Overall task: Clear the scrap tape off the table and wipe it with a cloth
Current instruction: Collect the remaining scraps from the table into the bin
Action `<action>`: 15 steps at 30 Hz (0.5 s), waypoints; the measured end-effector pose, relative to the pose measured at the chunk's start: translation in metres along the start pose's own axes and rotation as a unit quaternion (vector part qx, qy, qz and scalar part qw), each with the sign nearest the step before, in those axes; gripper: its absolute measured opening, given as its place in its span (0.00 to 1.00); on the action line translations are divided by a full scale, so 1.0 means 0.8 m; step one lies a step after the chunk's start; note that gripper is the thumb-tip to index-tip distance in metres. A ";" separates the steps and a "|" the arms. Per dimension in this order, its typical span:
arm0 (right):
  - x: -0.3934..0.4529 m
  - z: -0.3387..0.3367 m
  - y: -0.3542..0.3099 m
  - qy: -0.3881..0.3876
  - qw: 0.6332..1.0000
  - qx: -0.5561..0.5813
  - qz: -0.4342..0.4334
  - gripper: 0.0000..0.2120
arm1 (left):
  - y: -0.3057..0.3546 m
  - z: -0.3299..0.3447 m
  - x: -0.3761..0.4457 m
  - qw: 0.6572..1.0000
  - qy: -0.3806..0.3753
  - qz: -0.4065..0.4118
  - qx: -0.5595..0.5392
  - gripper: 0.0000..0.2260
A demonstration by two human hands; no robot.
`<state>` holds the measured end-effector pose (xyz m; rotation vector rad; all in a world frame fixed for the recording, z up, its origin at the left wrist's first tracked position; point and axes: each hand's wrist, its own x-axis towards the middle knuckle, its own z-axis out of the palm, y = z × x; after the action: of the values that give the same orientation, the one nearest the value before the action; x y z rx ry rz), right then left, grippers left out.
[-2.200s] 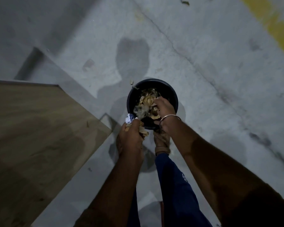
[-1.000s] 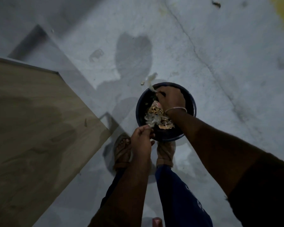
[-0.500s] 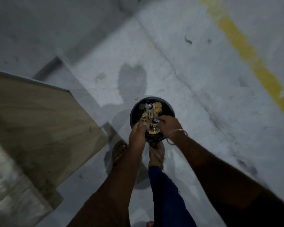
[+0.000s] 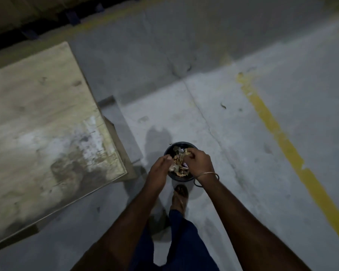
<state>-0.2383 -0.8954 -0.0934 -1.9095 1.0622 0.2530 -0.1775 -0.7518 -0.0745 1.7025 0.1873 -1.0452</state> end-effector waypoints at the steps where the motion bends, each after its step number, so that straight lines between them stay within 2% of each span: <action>1: -0.014 -0.004 -0.010 0.006 1.000 0.000 -0.009 0.19 | 0.006 -0.008 -0.014 1.000 0.004 0.016 0.004 0.06; 4: -0.067 -0.005 -0.049 0.040 0.997 0.005 -0.064 0.16 | 0.023 -0.048 -0.068 0.997 0.013 0.078 0.012 0.08; 7: -0.122 0.007 -0.097 0.055 0.991 0.014 -0.118 0.17 | 0.028 -0.103 -0.117 0.990 0.023 0.137 0.025 0.12; 10: -0.192 0.045 -0.155 0.056 0.978 -0.002 -0.203 0.17 | 0.011 -0.185 -0.175 0.978 0.045 0.201 0.028 0.07; 13: -0.262 0.104 -0.213 0.017 0.958 -0.057 -0.280 0.20 | -0.027 -0.279 -0.236 0.972 0.098 0.214 0.003 0.10; 15: -0.313 0.160 -0.253 -0.026 0.942 -0.096 -0.322 0.23 | -0.061 -0.353 -0.287 0.967 0.136 0.215 -0.016 0.08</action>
<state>-0.2075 -0.6071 0.0959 -2.3003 0.3409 0.0307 -0.1911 -0.4126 0.0655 1.7510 0.0061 -0.4851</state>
